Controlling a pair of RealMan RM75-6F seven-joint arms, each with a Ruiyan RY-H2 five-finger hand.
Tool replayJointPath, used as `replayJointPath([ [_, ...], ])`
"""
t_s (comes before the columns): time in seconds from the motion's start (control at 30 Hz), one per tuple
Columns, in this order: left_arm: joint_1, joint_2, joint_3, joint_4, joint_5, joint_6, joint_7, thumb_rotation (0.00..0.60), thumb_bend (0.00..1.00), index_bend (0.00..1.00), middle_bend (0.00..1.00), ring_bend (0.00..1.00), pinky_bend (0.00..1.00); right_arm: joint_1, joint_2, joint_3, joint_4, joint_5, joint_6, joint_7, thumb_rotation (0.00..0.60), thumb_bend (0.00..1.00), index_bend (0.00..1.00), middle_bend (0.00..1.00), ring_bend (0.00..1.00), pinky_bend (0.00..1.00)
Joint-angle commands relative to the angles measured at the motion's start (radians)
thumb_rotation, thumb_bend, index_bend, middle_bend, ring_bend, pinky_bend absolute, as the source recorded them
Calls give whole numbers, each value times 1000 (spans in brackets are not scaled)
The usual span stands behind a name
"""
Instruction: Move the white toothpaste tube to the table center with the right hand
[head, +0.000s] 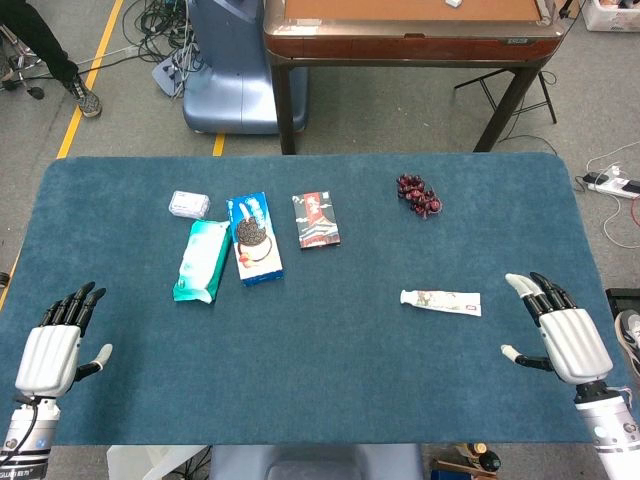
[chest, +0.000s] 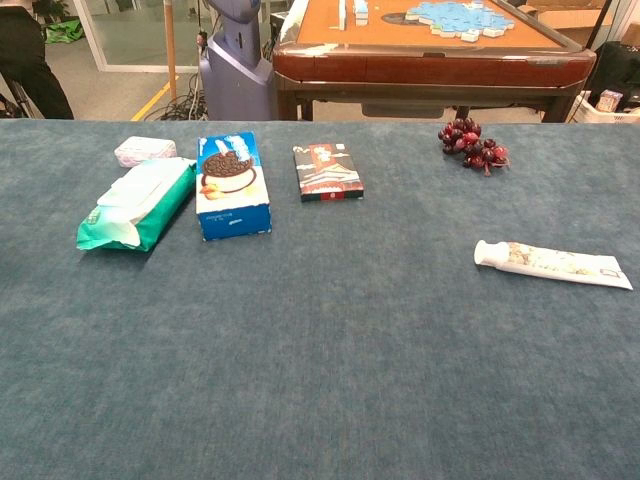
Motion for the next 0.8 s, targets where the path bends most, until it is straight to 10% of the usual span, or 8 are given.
replayJointPath([
  [0.03, 1, -3, -1, 4, 1, 4, 6, 600, 241, 114, 76, 128, 128, 0, 3, -2, -4, -1, -2, -4, 600, 181, 63, 172, 83, 153],
  [0.8, 22, 0, 13, 21, 11, 16, -9, 600, 241, 118, 82, 131, 128, 159, 10, 78, -72, 156, -240, -264, 600, 184, 298, 419, 212, 165],
])
